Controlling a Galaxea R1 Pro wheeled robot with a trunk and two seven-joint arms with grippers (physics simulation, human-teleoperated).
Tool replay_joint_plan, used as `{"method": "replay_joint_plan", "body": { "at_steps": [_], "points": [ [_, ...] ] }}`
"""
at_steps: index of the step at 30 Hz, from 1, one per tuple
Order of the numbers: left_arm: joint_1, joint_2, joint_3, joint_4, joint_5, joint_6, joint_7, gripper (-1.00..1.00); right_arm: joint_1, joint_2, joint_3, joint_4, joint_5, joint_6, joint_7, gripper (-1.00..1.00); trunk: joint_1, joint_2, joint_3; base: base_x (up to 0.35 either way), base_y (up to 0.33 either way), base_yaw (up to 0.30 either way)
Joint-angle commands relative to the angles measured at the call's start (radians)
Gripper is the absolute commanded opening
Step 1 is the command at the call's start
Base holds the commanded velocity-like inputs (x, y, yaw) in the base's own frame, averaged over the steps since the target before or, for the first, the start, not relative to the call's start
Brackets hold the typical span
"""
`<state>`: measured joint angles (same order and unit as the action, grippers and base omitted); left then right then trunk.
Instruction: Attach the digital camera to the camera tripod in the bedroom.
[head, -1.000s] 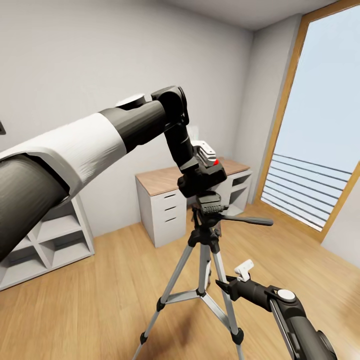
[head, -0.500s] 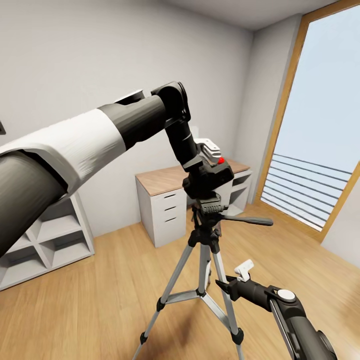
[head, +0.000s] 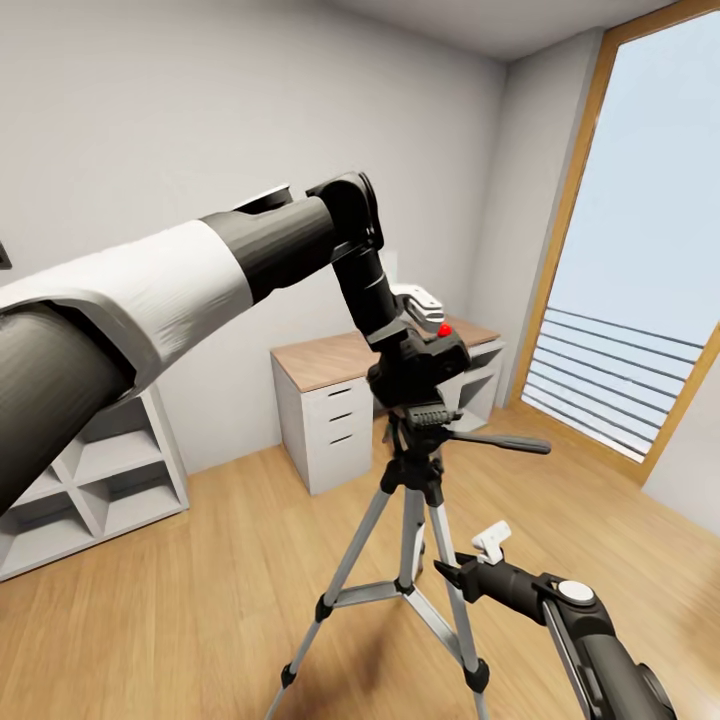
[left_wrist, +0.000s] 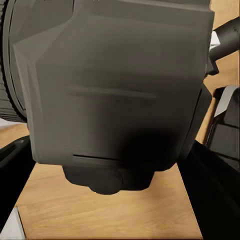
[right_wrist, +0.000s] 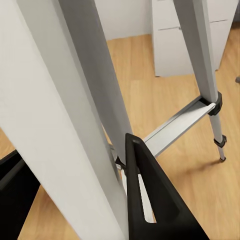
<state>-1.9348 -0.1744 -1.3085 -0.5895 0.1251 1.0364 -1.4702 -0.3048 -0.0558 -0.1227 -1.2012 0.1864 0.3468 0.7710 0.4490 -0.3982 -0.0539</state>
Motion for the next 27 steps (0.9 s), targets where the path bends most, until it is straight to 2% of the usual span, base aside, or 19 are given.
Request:
{"method": "replay_joint_plan", "body": {
  "at_steps": [1,3,4,8,13,22,23,27],
  "points": [
    [-0.002,0.000,-0.013,0.001,0.024,0.011,0.001,-1.00,0.000,0.001,0.026,0.008,0.056,0.003,0.007,-1.00,0.001,-0.002,-0.003,0.000,0.000,0.000],
    [-0.003,0.000,-0.025,0.001,0.044,0.011,0.001,-1.00,0.000,0.001,0.026,0.008,0.056,0.003,0.007,-1.00,0.001,-0.002,-0.003,0.000,0.000,0.000],
    [-0.004,0.000,-0.043,0.001,0.060,0.011,0.001,-1.00,0.000,0.001,0.026,0.008,0.056,0.003,0.007,-1.00,0.001,-0.002,-0.003,0.000,0.000,0.000],
    [-0.017,0.000,-0.076,0.001,0.079,0.011,0.001,-1.00,0.000,0.001,0.026,0.008,0.056,0.003,0.007,-1.00,0.001,-0.002,-0.003,0.000,0.000,0.000],
    [-0.029,0.000,-0.093,0.001,0.091,0.011,0.001,-1.00,0.000,0.001,0.026,0.008,0.056,0.003,0.007,-1.00,0.001,-0.002,-0.003,0.000,0.000,0.000],
    [-0.049,0.000,-0.103,0.002,0.096,0.011,0.001,-1.00,0.000,0.001,0.026,0.008,0.056,0.003,0.007,-1.00,0.001,-0.002,-0.003,0.000,0.000,0.000],
    [-0.051,0.000,-0.106,0.002,0.097,0.011,0.001,1.00,0.000,0.001,0.026,0.008,0.056,0.003,0.007,-1.00,0.001,-0.002,-0.003,0.000,0.000,0.000],
    [-0.053,0.000,-0.130,0.002,0.097,0.011,0.001,1.00,0.000,0.001,0.026,0.008,0.056,0.002,0.007,-1.00,0.001,-0.002,-0.003,0.000,0.000,0.000]
  ]
}}
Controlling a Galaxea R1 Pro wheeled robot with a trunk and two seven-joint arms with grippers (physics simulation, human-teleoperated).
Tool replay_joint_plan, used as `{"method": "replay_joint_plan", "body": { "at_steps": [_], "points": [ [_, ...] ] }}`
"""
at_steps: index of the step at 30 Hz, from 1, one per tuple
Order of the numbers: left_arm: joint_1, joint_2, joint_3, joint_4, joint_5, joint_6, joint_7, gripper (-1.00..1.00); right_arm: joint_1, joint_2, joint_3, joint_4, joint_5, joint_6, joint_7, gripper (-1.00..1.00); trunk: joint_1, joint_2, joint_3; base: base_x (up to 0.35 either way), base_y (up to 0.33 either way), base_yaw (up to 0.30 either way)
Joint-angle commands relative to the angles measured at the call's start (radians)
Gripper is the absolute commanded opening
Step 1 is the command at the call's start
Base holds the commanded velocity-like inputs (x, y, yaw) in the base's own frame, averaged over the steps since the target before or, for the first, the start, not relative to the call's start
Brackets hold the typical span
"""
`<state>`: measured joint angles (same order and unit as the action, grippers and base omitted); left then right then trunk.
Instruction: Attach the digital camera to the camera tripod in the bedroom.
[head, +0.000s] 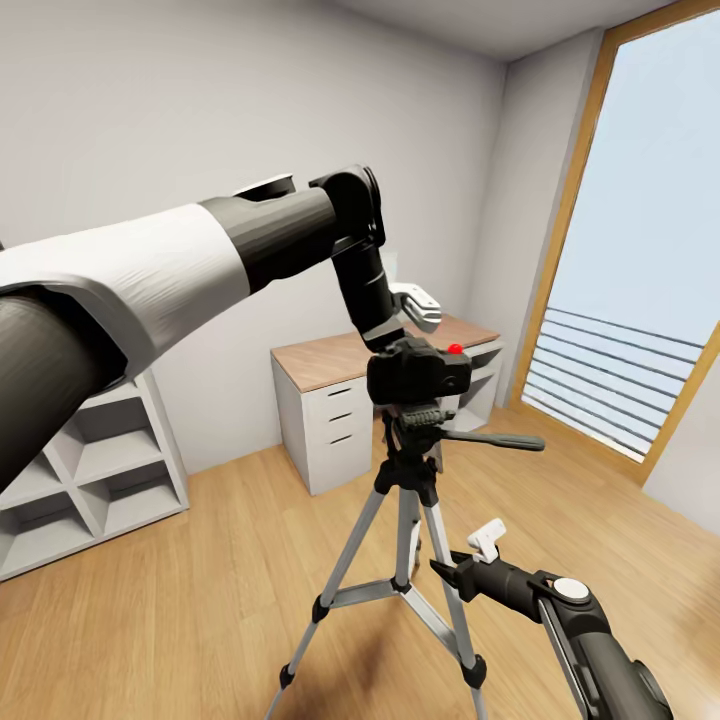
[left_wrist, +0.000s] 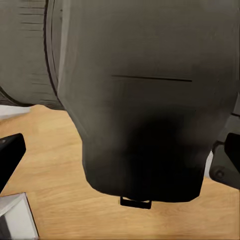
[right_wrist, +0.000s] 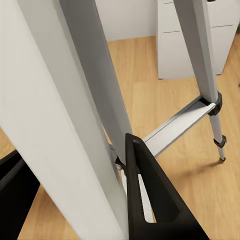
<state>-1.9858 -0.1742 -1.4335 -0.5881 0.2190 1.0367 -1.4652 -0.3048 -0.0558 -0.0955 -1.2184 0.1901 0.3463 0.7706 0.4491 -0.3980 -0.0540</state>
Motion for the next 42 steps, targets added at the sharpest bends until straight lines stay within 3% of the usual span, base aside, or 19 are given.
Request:
{"method": "replay_joint_plan", "body": {
  "at_steps": [1,19,28,34,39,42],
  "points": [
    [-0.002,0.000,-0.007,0.001,0.003,0.011,-0.004,1.00,0.000,0.001,-0.001,0.025,0.052,0.003,0.007,-1.00,0.001,-0.002,-0.003,0.000,0.000,0.000],
    [-0.004,0.000,-0.017,0.001,0.002,0.011,-0.002,1.00,0.000,0.001,-0.001,0.025,0.051,0.003,0.007,-1.00,0.001,-0.002,-0.003,0.000,0.000,0.000],
    [-0.086,0.000,-0.015,0.001,-0.022,0.011,0.008,1.00,0.000,0.001,-0.002,0.025,0.051,0.002,0.007,-1.00,0.001,-0.002,-0.003,0.000,0.000,0.000],
    [-0.146,0.018,-0.004,0.005,-0.036,0.010,0.025,1.00,0.000,0.001,-0.003,0.025,0.051,0.002,0.008,-1.00,0.001,-0.002,-0.003,0.000,0.000,0.000],
    [-0.164,0.037,0.003,0.006,-0.041,0.010,0.044,1.00,0.000,0.000,-0.003,0.025,0.051,0.002,0.008,-1.00,0.001,-0.002,-0.003,0.000,0.000,0.000],
    [-0.165,0.063,0.001,0.008,-0.045,0.011,0.062,1.00,0.000,0.000,-0.003,0.025,0.051,0.002,0.009,-1.00,0.001,-0.002,-0.003,0.000,0.000,0.000]
  ]
}}
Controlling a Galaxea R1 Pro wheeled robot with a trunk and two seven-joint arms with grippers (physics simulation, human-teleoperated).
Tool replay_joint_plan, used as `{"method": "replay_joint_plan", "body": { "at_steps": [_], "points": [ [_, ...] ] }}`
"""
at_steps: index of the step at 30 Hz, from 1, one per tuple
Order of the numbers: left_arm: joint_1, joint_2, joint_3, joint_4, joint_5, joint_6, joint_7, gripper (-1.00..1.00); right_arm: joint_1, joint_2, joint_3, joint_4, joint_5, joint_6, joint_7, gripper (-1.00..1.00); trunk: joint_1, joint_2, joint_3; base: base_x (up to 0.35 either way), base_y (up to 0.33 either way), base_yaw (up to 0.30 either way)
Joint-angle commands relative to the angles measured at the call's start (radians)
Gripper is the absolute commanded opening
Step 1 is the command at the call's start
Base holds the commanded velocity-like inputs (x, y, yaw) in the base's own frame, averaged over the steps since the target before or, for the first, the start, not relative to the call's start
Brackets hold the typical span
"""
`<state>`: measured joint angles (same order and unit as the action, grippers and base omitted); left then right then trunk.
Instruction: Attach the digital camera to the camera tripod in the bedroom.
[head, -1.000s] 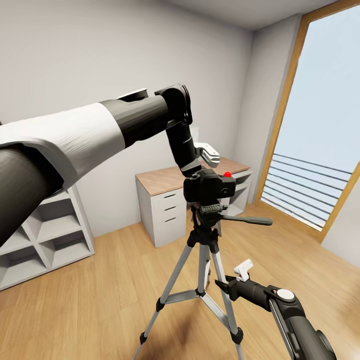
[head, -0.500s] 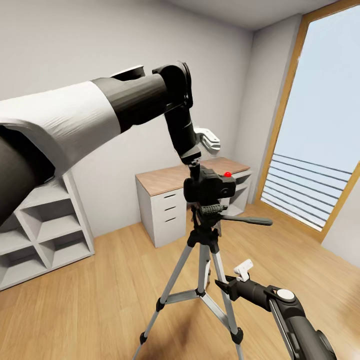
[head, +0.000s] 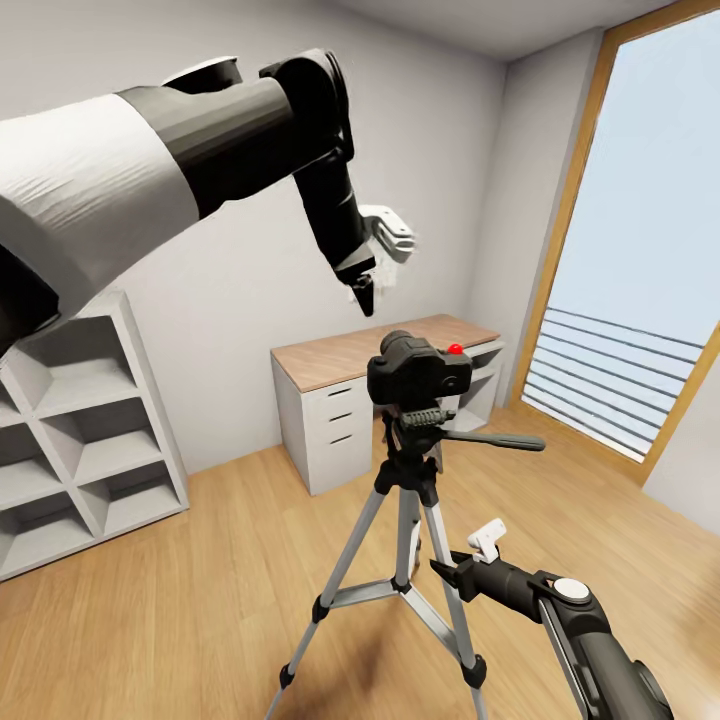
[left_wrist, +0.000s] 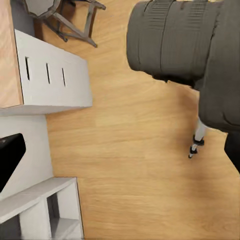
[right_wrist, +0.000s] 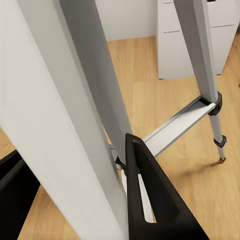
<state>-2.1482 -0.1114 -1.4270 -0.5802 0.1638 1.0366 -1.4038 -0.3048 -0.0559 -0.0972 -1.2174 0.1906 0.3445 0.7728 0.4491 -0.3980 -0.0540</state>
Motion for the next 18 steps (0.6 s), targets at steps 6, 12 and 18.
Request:
{"method": "replay_joint_plan", "body": {
  "at_steps": [6,12,18],
  "points": [
    [0.064,0.156,-0.008,-0.002,0.014,0.011,0.010,1.00,0.000,0.000,-0.001,0.024,0.050,0.004,0.008,1.00,0.001,-0.002,-0.003,0.000,0.000,0.000],
    [0.170,0.273,-0.005,-0.007,0.010,0.011,0.009,1.00,0.000,0.000,-0.001,0.024,0.050,0.004,0.008,1.00,0.001,-0.002,-0.003,0.000,0.000,0.000],
    [0.248,0.316,0.003,-0.004,0.001,0.011,0.016,1.00,0.000,-0.001,-0.001,0.023,0.050,0.004,0.010,1.00,0.001,-0.002,-0.003,0.000,0.000,0.000]
  ]
}}
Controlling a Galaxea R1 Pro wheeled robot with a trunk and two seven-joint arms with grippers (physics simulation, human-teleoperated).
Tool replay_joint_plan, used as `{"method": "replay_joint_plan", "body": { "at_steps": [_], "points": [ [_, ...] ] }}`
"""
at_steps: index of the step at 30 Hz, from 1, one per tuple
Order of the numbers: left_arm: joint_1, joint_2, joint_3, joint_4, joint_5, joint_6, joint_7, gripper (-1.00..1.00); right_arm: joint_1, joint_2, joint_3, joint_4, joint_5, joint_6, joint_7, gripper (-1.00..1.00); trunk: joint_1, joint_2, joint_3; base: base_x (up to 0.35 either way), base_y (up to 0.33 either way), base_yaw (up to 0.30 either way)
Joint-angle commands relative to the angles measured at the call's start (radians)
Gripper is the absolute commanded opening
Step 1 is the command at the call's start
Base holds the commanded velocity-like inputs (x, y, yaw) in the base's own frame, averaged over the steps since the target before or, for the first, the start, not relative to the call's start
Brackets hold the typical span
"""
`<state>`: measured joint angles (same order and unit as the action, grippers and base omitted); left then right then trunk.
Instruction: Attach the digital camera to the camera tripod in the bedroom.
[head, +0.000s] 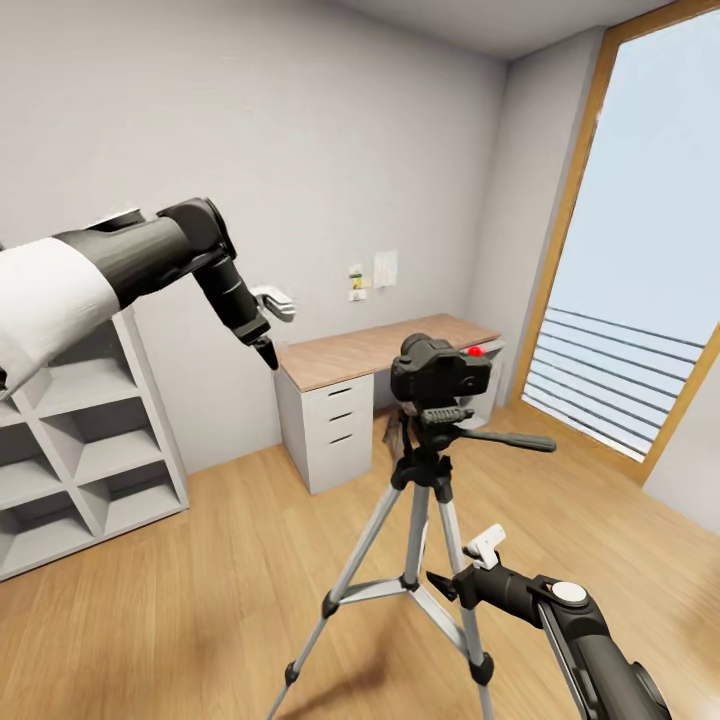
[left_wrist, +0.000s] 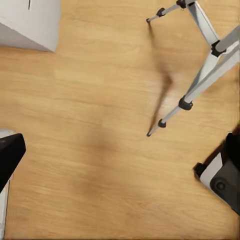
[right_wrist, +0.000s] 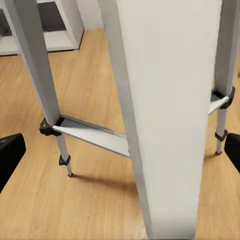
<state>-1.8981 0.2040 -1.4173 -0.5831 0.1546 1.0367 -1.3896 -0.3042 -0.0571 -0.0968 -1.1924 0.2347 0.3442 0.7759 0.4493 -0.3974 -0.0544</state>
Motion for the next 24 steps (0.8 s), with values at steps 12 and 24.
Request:
{"method": "replay_joint_plan", "body": {
  "at_steps": [12,24],
  "points": [
    [0.238,0.064,0.178,0.000,0.010,0.010,0.194,1.00,-0.001,0.000,-0.005,-0.010,0.004,0.004,0.010,1.00,0.001,-0.003,-0.002,0.000,0.000,0.000],
    [0.497,0.091,0.497,0.020,0.020,0.010,0.557,1.00,-0.001,-0.007,-0.005,-0.023,-0.002,0.006,0.013,1.00,0.001,-0.003,-0.002,0.000,0.000,0.000]
  ]
}}
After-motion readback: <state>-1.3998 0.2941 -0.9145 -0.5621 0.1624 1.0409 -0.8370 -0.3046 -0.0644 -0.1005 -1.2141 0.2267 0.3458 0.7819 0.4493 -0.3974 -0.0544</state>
